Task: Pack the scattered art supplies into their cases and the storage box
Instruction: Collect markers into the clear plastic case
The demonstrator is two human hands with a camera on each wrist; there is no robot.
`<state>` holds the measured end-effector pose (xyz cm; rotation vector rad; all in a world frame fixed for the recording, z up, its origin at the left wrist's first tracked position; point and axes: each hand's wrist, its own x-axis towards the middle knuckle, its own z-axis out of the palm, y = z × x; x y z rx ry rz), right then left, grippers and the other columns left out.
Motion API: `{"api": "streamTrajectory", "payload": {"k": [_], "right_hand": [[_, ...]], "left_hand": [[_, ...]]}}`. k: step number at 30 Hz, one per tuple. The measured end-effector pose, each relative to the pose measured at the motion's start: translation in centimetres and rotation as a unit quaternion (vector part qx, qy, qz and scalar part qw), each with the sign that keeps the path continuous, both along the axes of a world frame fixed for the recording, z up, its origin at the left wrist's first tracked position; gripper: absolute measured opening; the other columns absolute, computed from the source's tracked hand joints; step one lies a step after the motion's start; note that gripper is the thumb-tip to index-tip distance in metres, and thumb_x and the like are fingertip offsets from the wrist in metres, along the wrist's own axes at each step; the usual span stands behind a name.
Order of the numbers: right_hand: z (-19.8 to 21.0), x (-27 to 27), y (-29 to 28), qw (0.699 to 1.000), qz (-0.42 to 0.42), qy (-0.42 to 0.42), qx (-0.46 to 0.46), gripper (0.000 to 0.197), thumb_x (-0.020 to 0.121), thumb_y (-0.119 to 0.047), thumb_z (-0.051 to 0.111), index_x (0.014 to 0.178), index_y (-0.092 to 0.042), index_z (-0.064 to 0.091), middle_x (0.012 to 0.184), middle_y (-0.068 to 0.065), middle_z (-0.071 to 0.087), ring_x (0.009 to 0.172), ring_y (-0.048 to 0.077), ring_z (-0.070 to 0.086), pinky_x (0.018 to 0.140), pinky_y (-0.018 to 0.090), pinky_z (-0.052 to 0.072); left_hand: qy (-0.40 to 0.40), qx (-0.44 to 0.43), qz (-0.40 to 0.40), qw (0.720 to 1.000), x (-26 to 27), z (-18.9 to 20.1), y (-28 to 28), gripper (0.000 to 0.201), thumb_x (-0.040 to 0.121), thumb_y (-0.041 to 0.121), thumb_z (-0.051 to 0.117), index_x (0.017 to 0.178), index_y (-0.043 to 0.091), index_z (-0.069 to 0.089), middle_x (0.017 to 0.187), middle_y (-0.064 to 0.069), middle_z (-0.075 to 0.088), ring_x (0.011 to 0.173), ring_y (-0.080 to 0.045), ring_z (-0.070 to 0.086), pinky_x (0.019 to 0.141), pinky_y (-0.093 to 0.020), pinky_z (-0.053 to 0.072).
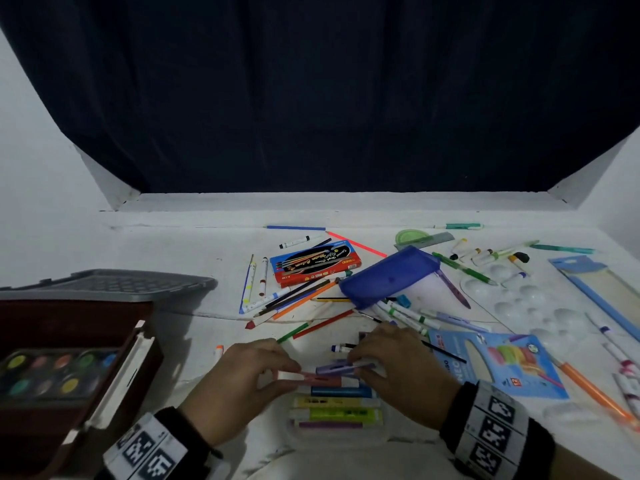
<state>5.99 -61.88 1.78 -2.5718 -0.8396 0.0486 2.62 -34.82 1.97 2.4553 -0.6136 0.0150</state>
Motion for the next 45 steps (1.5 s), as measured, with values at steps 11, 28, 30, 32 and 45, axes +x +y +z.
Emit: {"api": "streamTrajectory", "payload": {"k": [11, 28, 30, 32, 45], "right_hand": [[0.5, 0.8, 2.0, 0.987, 0.053, 0.0, -0.151, 0.03, 0.097, -0.029, 0.048, 0.12, -0.029, 0.067, 0.111, -0.001, 0.067, 0.103, 0.017, 0.052, 0.078, 0.031, 0.025], [0.5, 1.0, 1.8, 0.988, 0.078, 0.018, -0.133, 0.028, 0.098, -0.029, 0.05, 0.118, -0.024, 0.068, 0.107, 0.0, 0.067, 0.1, 0.017, 0.055, 0.089, 0.034, 0.042], [0.6, 1.0, 1.8, 0.988, 0.082, 0.027, -0.128, 0.028, 0.098, -0.03, 0.049, 0.117, -0.023, 0.068, 0.107, 0.001, 0.067, 0.099, 0.018, 0.055, 0.09, 0.035, 0.043], [0.7, 1.1, 1.7, 0.989, 0.085, 0.034, -0.116, 0.029, 0.098, -0.03, 0.049, 0.117, -0.022, 0.068, 0.107, 0.001, 0.067, 0.099, 0.017, 0.056, 0.088, 0.033, 0.044], [0.4, 2.8, -1.7, 0.994, 0.007, 0.062, 0.092, 0.009, 0.09, -0.023, 0.062, 0.096, -0.026, 0.07, 0.088, -0.014, 0.066, 0.079, 0.002, 0.059, 0.073, 0.013, 0.046]], "left_hand": [[-0.05, 0.154, 0.005, 0.987, 0.5, -0.5, -3.0, 0.019, 0.077, 0.045, 0.073, 0.096, 0.04, 0.075, 0.092, 0.019, 0.069, 0.085, -0.005, 0.062, 0.077, -0.031, 0.053], [-0.018, 0.17, 0.047, 0.984, 0.7, -0.9, -4.5, 0.026, 0.087, 0.05, 0.063, 0.109, 0.035, 0.069, 0.102, 0.017, 0.065, 0.093, -0.004, 0.057, 0.091, -0.024, 0.041], [-0.018, 0.155, 0.052, 0.986, 0.6, -1.0, -4.5, 0.023, 0.086, 0.047, 0.066, 0.105, 0.035, 0.069, 0.099, 0.016, 0.065, 0.089, -0.004, 0.057, 0.087, -0.024, 0.042], [-0.011, 0.14, 0.059, 0.988, 0.4, -1.0, -4.3, 0.021, 0.082, 0.044, 0.072, 0.101, 0.035, 0.07, 0.094, 0.016, 0.065, 0.083, -0.005, 0.057, 0.083, -0.027, 0.047], [-0.002, 0.091, 0.081, 0.993, 1.1, -2.0, -3.2, 0.044, 0.087, 0.06, 0.038, 0.116, 0.04, 0.065, 0.112, 0.02, 0.064, 0.105, -0.006, 0.059, 0.087, -0.039, 0.049]]}}
